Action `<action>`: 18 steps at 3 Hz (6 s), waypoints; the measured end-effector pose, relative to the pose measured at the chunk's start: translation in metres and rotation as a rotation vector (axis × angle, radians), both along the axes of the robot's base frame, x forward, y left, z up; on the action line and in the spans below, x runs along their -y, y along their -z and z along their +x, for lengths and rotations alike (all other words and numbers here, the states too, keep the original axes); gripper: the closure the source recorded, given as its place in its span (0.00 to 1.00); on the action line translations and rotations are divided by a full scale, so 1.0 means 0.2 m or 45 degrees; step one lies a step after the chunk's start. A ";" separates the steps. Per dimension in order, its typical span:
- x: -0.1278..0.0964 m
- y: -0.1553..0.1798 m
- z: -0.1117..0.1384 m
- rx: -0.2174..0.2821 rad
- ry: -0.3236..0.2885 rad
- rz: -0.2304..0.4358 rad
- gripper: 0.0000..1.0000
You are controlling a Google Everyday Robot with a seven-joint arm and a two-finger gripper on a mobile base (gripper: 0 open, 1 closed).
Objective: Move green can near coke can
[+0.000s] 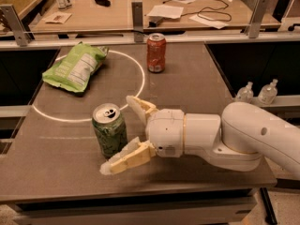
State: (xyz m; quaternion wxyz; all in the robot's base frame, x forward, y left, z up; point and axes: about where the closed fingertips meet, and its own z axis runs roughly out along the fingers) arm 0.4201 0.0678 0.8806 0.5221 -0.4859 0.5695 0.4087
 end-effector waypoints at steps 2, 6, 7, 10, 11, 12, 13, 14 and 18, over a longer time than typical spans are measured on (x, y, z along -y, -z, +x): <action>-0.10 -0.02 -0.04 0.031 -0.074 0.075 0.23; 0.10 -0.07 0.11 -0.039 0.183 -0.025 1.00; 0.24 -0.07 0.19 -0.105 0.420 -0.144 1.00; 0.32 -0.12 0.40 0.035 0.653 -0.184 1.00; 0.43 -0.18 0.56 0.144 0.815 -0.203 1.00; 0.58 -0.23 0.69 0.206 0.969 -0.159 1.00; 0.69 -0.24 0.78 0.257 1.033 -0.068 1.00; 0.72 -0.22 0.83 0.276 1.031 -0.020 1.00; 0.89 -0.08 1.03 0.164 1.127 -0.022 1.00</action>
Offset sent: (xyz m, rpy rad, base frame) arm -0.0084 0.0246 0.0058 0.0934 -0.0383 0.0794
